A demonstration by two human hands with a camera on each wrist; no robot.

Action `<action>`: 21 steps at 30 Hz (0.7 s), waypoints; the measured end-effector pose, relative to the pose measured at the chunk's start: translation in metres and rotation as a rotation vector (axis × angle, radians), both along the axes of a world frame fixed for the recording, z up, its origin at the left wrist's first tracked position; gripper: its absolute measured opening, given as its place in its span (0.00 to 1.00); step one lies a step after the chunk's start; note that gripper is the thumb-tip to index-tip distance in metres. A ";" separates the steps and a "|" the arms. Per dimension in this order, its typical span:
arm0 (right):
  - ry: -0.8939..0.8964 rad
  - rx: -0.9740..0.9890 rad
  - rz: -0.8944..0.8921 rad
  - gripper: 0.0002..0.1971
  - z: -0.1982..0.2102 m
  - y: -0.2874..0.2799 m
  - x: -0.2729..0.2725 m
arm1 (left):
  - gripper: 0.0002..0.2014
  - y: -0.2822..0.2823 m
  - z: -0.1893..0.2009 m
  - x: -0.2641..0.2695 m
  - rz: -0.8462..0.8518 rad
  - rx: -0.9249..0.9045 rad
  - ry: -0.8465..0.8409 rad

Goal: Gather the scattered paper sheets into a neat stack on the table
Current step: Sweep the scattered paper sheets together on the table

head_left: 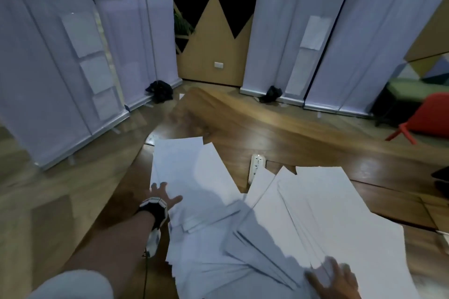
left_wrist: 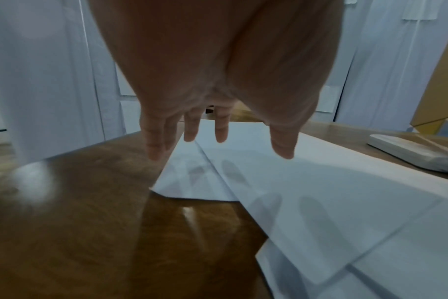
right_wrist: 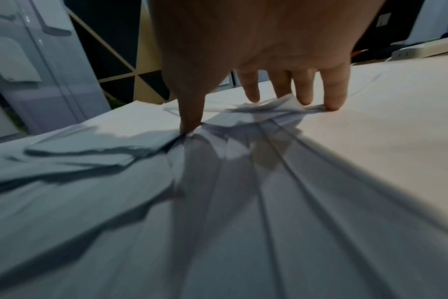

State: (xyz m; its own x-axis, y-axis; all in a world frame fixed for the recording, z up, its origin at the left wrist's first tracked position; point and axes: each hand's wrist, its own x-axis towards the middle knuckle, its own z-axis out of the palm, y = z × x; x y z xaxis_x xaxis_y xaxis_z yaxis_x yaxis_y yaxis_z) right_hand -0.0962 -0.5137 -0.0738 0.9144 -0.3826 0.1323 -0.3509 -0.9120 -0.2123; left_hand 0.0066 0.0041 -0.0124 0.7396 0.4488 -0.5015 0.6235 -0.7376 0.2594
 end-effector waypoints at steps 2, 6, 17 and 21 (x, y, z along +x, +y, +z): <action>0.309 0.138 -0.003 0.39 0.033 0.035 0.005 | 0.51 -0.004 -0.015 0.000 -0.009 0.001 0.028; 0.636 0.158 -0.024 0.43 0.044 0.026 0.019 | 0.54 -0.029 -0.043 -0.022 -0.114 0.082 0.088; 0.450 0.224 -0.075 0.45 0.064 -0.062 0.047 | 0.59 -0.039 -0.043 -0.058 -0.065 -0.003 -0.135; 0.621 0.172 0.052 0.45 0.063 -0.048 0.047 | 0.60 -0.048 -0.035 -0.043 0.076 0.027 -0.033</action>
